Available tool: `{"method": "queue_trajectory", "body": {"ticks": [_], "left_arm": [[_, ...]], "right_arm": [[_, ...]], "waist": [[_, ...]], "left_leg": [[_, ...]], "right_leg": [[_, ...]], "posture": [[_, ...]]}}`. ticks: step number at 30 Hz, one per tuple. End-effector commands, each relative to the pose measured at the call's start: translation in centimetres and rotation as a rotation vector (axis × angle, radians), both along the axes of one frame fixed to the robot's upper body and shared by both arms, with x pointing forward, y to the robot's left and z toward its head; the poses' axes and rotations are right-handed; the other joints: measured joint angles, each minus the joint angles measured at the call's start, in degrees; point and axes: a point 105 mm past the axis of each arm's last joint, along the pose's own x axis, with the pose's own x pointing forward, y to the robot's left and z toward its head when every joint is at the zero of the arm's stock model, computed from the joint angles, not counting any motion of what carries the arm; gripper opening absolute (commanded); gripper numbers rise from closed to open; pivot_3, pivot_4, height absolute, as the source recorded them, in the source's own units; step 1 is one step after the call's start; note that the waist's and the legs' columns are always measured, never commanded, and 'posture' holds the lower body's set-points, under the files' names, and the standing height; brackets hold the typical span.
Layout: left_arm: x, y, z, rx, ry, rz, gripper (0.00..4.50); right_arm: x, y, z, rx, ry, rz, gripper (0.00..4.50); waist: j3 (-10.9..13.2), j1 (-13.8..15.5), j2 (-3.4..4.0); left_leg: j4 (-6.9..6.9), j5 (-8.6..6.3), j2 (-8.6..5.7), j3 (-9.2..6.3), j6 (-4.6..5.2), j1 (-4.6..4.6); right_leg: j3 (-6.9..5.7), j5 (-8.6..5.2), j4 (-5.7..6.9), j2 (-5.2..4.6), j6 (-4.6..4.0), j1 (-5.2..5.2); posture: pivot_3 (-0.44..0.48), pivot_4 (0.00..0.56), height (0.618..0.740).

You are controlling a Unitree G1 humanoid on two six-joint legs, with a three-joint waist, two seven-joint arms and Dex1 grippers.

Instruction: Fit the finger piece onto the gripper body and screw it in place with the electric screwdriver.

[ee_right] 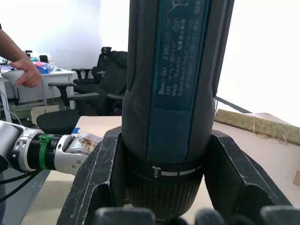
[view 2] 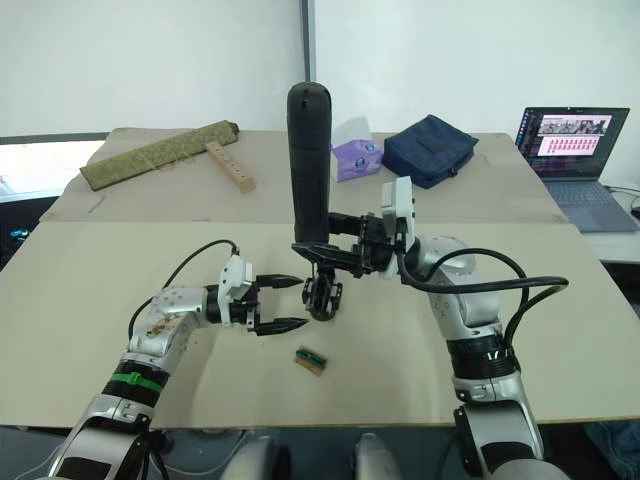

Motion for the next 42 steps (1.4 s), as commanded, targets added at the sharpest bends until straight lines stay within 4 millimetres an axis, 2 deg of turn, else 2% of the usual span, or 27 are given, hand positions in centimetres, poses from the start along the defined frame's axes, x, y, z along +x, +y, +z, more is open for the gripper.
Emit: {"method": "queue_trajectory", "body": {"ticks": [1,42], "left_arm": [[0.10,-0.18,0.62,0.000,-0.043,-0.005,4.50],[-0.11,-0.25,0.05,0.004,-0.035,0.002,4.50]], "right_arm": [[-0.51,-0.22,0.86,0.020,-0.048,0.012,1.93],[-0.54,-0.21,1.20,0.019,-0.021,0.039,1.93]], "waist": [[0.0,0.0,0.00],[0.0,0.0,0.00]], "left_leg": [[0.00,0.00,0.00,0.00,0.00,0.00],[0.00,0.00,0.00,0.00,0.00,0.00]], "right_leg": [[0.00,0.00,0.00,0.00,0.00,0.00],[0.00,0.00,0.00,0.00,0.00,0.00]], "posture": [[0.000,0.150,0.740],[0.000,0.150,0.740]]}}
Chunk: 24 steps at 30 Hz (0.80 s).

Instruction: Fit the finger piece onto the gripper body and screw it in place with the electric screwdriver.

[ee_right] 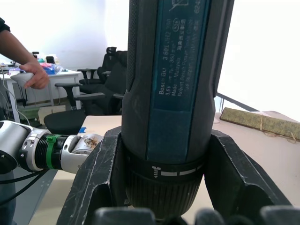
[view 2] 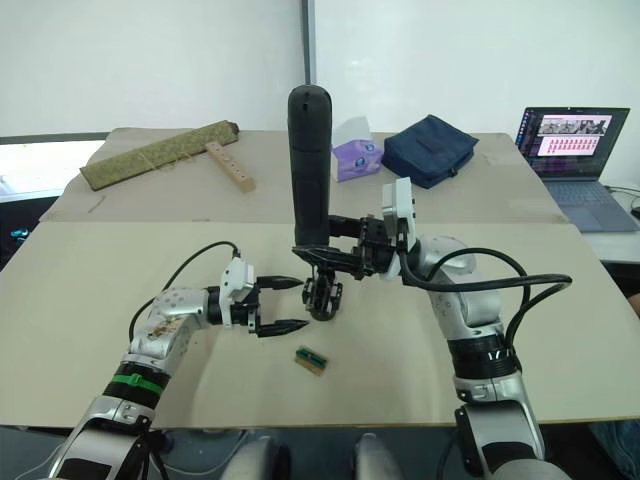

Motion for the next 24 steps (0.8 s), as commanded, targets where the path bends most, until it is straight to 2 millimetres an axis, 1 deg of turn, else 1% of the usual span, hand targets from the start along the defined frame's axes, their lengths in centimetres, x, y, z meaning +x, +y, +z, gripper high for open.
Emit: {"method": "queue_trajectory", "body": {"ticks": [1,14,20,24], "left_arm": [[-0.1,-0.2,0.4,-0.009,-0.025,-0.005,4.50],[0.0,-0.3,0.1,-0.007,-0.019,0.003,4.50],[0.2,-0.3,-0.5,0.017,-0.005,0.024,4.50],[0.7,-0.2,-1.4,0.053,0.014,0.052,4.50]], "right_arm": [[-0.4,-0.2,1.4,0.027,-0.041,0.014,1.93],[0.2,0.2,0.9,0.009,-0.036,-0.011,1.93],[0.2,0.6,0.7,-0.001,-0.030,-0.013,1.93],[0.3,0.6,0.7,-0.004,-0.029,-0.014,1.93]], "waist": [[0.0,0.0,0.00],[0.0,0.0,0.00],[0.0,0.0,0.00],[0.0,0.0,0.00]], "left_leg": [[0.00,0.00,0.00,0.00,0.00,0.00],[0.00,0.00,0.00,0.00,0.00,0.00],[0.00,0.00,0.00,0.00,0.00,0.01],[0.00,0.00,0.00,0.00,0.00,0.02]], "right_leg": [[0.00,0.00,0.00,0.00,0.00,0.00],[0.00,0.00,0.00,0.00,0.00,0.00],[0.00,0.00,0.01,0.00,0.00,0.00],[0.00,0.00,0.01,0.00,0.00,0.01]], "posture": [[0.000,0.150,0.740],[0.000,0.150,0.740],[0.000,0.150,0.740],[0.000,0.150,0.740]]}}
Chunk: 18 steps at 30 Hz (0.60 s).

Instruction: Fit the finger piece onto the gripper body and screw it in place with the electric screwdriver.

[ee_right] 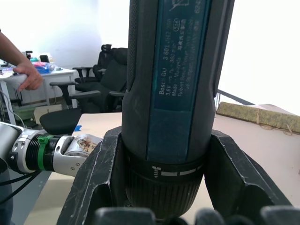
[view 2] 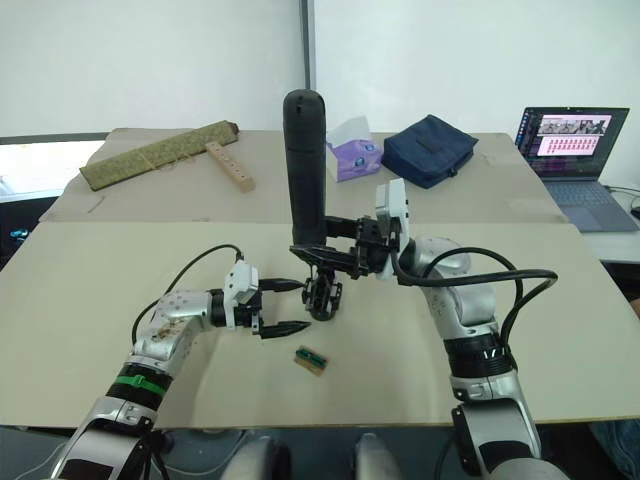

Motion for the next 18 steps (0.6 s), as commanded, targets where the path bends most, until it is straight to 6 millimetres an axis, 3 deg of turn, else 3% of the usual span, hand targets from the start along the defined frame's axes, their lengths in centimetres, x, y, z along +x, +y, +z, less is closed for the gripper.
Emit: {"method": "queue_trajectory", "body": {"ticks": [1,18], "left_arm": [[0.3,-0.2,-0.2,0.024,-0.006,0.004,4.50],[1.8,-2.6,-0.3,0.016,0.006,-0.041,4.50]], "right_arm": [[-0.3,0.2,1.1,0.004,-0.050,0.011,1.93],[-0.4,0.1,1.1,0.003,-0.057,-0.001,1.93]], "waist": [[0.0,0.0,0.00],[0.0,-0.1,0.00]], "left_leg": [[0.00,0.00,0.00,0.00,0.00,-0.01],[0.00,0.00,-0.02,-0.01,0.00,-0.01]], "right_leg": [[0.00,0.00,0.00,0.00,0.00,0.00],[-0.01,0.00,0.00,0.01,0.00,0.00]], "posture": [[0.000,0.150,0.740],[0.000,0.150,0.740]]}}
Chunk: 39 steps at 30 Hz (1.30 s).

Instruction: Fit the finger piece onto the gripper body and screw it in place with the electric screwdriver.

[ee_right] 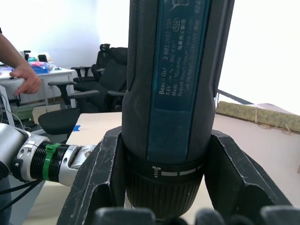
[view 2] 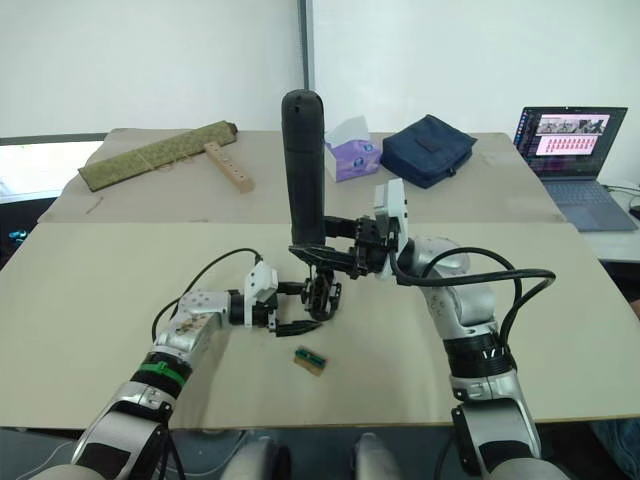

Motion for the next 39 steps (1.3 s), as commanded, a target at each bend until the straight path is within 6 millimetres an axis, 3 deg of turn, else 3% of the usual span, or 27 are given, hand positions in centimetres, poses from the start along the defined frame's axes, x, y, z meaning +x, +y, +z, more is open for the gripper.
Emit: {"method": "queue_trajectory", "body": {"ticks": [1,19,22,25,35,39], "left_arm": [[0.2,-0.6,0.9,0.000,-0.035,-0.038,4.50],[0.2,-1.3,0.1,0.026,-0.036,-0.093,4.50],[0.2,-1.4,-0.1,0.031,-0.041,-0.096,3.70],[0.2,-1.3,-0.5,0.060,-0.051,-0.095,2.34],[0.1,-1.3,-1.1,0.081,-0.050,-0.085,2.28],[0.1,-1.4,-1.2,0.090,-0.041,-0.083,2.28]], "right_arm": [[-0.4,0.0,1.1,0.003,-0.058,0.002,1.93],[-0.6,-0.1,0.6,-0.002,-0.049,-0.016,1.93],[-0.6,-0.1,0.5,-0.003,-0.047,-0.017,1.93],[-0.6,-0.1,0.4,-0.006,-0.045,-0.017,1.93],[-0.7,0.1,-0.6,-0.028,-0.028,-0.025,1.93],[-0.5,0.1,-2.1,-0.081,0.003,-0.043,1.93]], "waist": [[0.0,0.0,0.00],[0.0,0.1,0.00],[0.0,0.0,0.00],[0.0,0.0,0.00],[0.0,0.1,-0.01],[0.0,0.1,-0.01]], "left_leg": [[0.00,0.00,0.00,-0.01,0.00,0.00],[0.00,0.00,-0.01,-0.02,0.00,-0.02],[0.01,0.00,-0.01,-0.02,0.00,-0.02],[0.00,0.00,-0.01,-0.02,0.00,0.00],[0.01,0.00,-0.01,-0.02,0.00,0.05],[0.00,0.00,-0.01,-0.03,0.00,0.07]], "right_leg": [[0.00,0.00,0.00,0.00,0.00,0.00],[0.00,0.00,-0.01,0.00,0.00,0.00],[0.00,0.00,-0.01,0.00,0.00,0.01],[0.00,0.00,-0.01,0.00,0.01,0.01],[0.00,0.00,-0.01,0.00,0.01,0.07],[0.00,0.00,-0.01,0.00,0.01,0.09]], "posture": [[0.000,0.150,0.740],[0.000,0.150,0.740],[0.000,0.150,0.740],[0.000,0.150,0.740],[0.000,0.150,0.740],[0.000,0.150,0.740]]}}
